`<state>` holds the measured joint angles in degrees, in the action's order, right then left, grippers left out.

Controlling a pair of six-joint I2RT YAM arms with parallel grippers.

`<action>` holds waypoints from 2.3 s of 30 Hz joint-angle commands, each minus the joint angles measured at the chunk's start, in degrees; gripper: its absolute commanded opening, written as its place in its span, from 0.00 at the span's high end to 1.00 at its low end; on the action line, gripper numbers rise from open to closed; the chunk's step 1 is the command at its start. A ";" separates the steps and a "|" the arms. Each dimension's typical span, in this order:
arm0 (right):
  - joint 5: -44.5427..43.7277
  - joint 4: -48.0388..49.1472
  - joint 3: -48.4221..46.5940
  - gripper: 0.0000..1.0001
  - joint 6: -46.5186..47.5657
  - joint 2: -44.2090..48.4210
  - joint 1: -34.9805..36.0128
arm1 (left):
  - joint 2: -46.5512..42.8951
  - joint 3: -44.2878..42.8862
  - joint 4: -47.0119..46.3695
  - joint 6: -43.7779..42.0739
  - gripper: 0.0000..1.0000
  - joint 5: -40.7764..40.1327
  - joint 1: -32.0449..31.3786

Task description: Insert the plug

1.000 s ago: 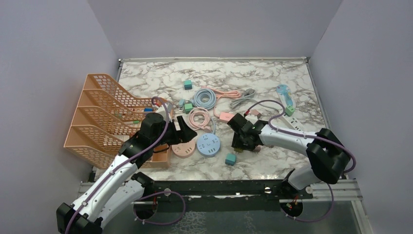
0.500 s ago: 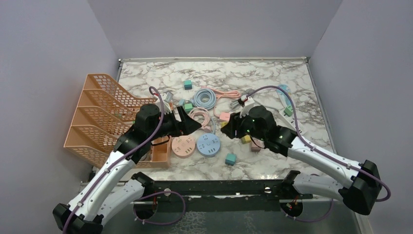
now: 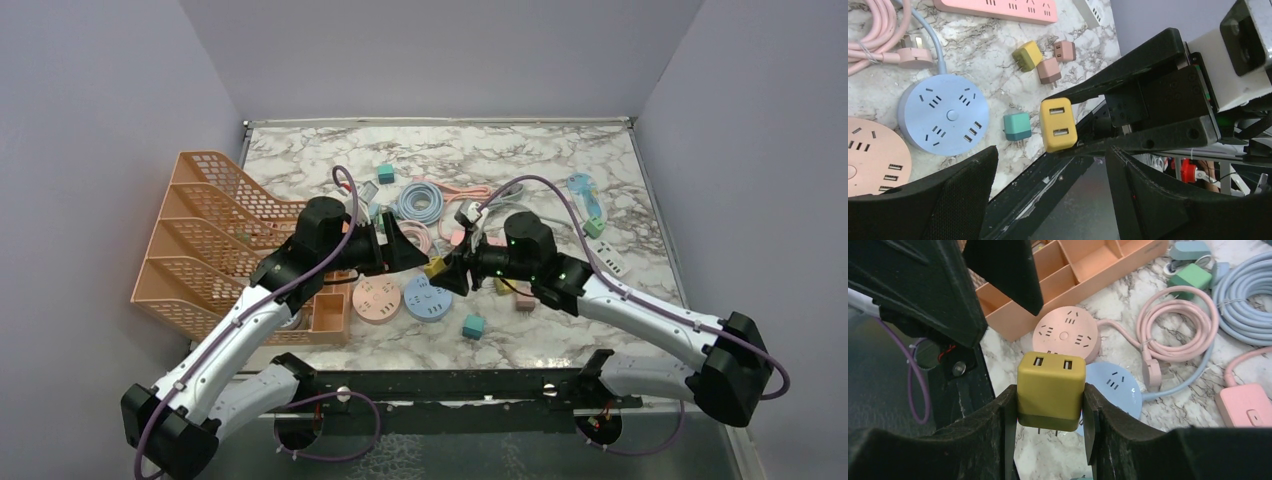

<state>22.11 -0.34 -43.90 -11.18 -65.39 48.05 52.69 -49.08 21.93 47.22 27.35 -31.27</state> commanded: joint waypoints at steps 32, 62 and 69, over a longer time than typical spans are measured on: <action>-1.36 -0.03 -7.66 0.21 0.98 -8.64 1.33 | 5.08 -1.79 11.03 -0.59 1.00 -17.67 -0.95; -25.86 -11.92 10.20 0.25 -40.06 10.39 1.34 | 17.64 -1.98 23.26 27.48 1.00 -60.03 -14.55; -27.00 -11.93 11.35 0.25 -40.99 11.08 1.34 | 20.65 -2.49 23.44 28.54 1.00 -60.03 -16.49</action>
<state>-2.09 -11.49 -32.69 -50.54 -55.31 49.08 71.46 -49.30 44.03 73.21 -29.91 -46.54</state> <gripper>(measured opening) 0.747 0.314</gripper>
